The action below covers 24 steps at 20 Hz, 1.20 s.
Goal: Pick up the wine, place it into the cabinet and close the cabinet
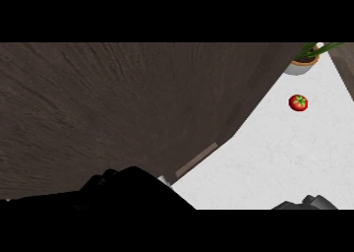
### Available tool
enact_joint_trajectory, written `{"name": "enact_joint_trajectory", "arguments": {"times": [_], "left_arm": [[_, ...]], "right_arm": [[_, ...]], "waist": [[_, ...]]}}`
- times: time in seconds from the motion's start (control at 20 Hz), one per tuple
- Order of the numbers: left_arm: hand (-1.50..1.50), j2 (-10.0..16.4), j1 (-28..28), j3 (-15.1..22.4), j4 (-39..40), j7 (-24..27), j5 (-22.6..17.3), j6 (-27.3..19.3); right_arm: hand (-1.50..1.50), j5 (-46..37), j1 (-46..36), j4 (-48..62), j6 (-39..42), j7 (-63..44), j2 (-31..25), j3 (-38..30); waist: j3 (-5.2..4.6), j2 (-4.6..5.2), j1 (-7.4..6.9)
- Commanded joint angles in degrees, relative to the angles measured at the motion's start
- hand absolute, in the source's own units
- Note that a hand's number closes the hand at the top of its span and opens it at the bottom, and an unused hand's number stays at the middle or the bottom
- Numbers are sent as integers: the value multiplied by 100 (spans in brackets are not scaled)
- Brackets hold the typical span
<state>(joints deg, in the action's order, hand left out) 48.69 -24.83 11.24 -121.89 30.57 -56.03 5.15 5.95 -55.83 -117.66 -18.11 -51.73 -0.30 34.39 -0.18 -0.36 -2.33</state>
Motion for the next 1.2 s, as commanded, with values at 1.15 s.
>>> {"name": "enact_joint_trajectory", "arguments": {"times": [1.15], "left_arm": [[150,485,-255,-1799,666,-550,-1288,1579]], "right_arm": [[150,706,-1706,6644,-221,3746,-233,-1109]], "waist": [[8,161,-39]]}}
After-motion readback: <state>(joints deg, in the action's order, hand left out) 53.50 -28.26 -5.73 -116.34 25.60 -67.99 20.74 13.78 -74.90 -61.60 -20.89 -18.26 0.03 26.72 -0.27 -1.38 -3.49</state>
